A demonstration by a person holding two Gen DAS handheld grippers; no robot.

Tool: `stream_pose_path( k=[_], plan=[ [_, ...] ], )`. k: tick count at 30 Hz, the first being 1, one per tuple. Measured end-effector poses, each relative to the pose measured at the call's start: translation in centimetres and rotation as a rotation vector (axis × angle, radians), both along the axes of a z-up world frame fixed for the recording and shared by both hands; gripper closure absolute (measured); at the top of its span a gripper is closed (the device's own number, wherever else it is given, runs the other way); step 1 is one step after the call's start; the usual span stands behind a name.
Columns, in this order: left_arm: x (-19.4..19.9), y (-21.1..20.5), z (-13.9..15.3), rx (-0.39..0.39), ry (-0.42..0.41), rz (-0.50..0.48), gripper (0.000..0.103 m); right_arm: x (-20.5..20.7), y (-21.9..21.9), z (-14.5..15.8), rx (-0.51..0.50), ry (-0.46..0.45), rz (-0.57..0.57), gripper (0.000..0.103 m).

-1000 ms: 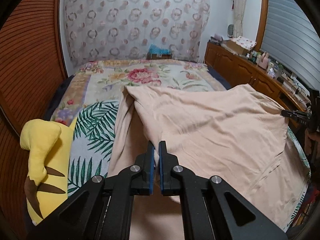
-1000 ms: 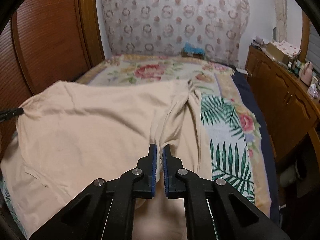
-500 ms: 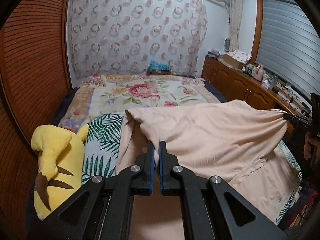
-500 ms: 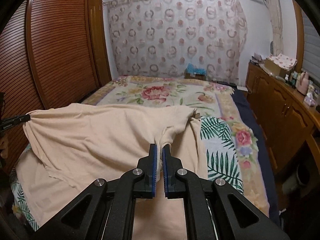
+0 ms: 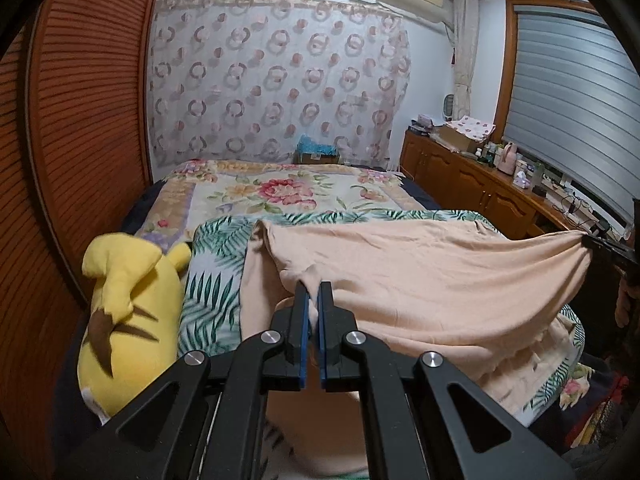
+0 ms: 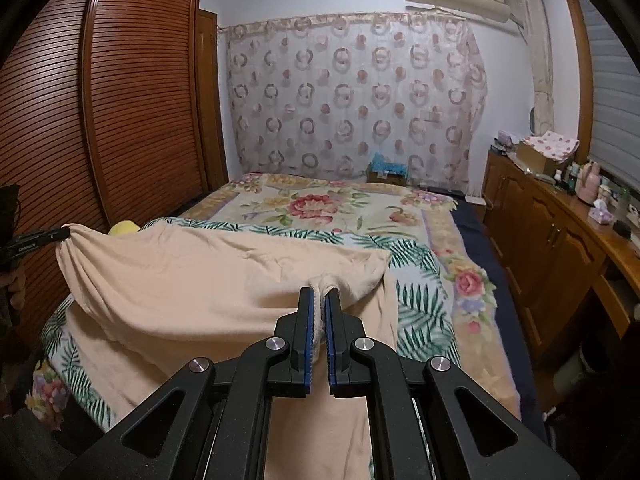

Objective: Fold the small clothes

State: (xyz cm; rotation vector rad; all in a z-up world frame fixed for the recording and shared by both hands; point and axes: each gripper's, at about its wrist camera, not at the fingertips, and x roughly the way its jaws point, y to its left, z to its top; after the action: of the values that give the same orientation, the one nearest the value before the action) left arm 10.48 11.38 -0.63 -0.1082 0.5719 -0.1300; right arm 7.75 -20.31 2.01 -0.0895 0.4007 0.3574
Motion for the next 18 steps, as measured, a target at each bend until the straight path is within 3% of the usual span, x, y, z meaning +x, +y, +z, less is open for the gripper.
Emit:
stream_pose_path(
  k=[8, 15, 17, 18],
  plan=[
    [-0.8, 0.3, -4.2, 0.030, 0.082, 0.033, 0.098, -2.8, -0.3, -2.7, -0.013, 0.017, -0.029, 0.098],
    [-0.7, 1.7, -7.5, 0.006, 0.153, 0.084, 0.098, 0.5, 0.0, -6.8, -0.044, 0.145, -0.070, 0.098],
    [-0.9, 1.7, -8.1, 0.011, 0.168, 0.091, 0.093, 1.3, 0.2, -7.3, -0.040, 0.161, -0.072, 0.098],
    [-0.9, 1.7, -8.4, 0.017, 0.175, 0.098, 0.085, 1.6, 0.3, -7.5, -0.040, 0.163, -0.077, 0.098]
  ],
)
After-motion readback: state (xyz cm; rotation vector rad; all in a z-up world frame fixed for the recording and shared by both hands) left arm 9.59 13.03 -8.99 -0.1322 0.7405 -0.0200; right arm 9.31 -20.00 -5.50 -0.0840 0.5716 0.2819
